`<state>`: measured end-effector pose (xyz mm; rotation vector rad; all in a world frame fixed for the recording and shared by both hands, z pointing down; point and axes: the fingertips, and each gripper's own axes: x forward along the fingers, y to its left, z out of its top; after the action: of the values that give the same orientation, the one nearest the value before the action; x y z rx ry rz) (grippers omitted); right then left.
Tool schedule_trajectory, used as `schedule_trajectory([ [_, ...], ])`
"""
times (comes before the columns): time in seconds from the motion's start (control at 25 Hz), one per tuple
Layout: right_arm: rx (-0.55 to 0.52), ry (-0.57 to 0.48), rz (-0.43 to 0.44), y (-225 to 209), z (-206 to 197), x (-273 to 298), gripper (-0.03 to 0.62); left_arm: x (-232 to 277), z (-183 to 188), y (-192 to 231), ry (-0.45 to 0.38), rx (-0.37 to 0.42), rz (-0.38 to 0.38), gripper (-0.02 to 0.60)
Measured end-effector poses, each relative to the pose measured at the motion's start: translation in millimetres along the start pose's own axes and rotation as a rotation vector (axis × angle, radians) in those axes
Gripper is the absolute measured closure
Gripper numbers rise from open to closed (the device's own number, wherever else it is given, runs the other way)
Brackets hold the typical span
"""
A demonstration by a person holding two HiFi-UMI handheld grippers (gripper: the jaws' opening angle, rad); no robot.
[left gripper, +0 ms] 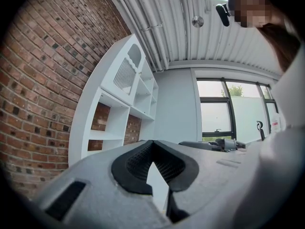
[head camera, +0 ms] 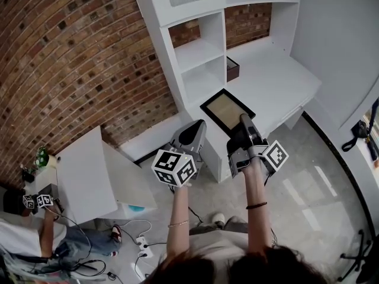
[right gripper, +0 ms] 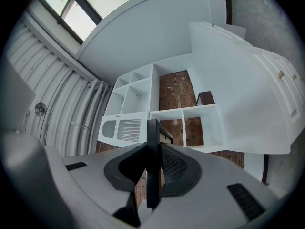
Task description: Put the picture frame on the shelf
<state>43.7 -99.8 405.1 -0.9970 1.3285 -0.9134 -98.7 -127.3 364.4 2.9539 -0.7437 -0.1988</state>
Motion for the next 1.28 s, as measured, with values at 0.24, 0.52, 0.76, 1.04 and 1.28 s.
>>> schedule_trajectory([
  [0.24,0.006,-0.019,0.001,-4,7,10,0.523,8,-1,10,0.005,0.002,0.001,0.571],
  [0.52,0.023,-0.011,0.008,-11,9,14,0.523,10,-9,11,0.008,0.008,0.013,0.571],
  [0.76,0.042,0.026,-0.017,-21,16,29,0.523,24,-9,17,-0.010,-0.008,0.060,0.571],
  [1.04,0.052,0.082,-0.033,-28,45,77,0.523,66,-5,35,-0.017,-0.016,0.129,0.571],
  [1.28,0.072,0.142,-0.040,-36,58,111,0.523,91,-6,47,-0.030,-0.019,0.186,0.571],
])
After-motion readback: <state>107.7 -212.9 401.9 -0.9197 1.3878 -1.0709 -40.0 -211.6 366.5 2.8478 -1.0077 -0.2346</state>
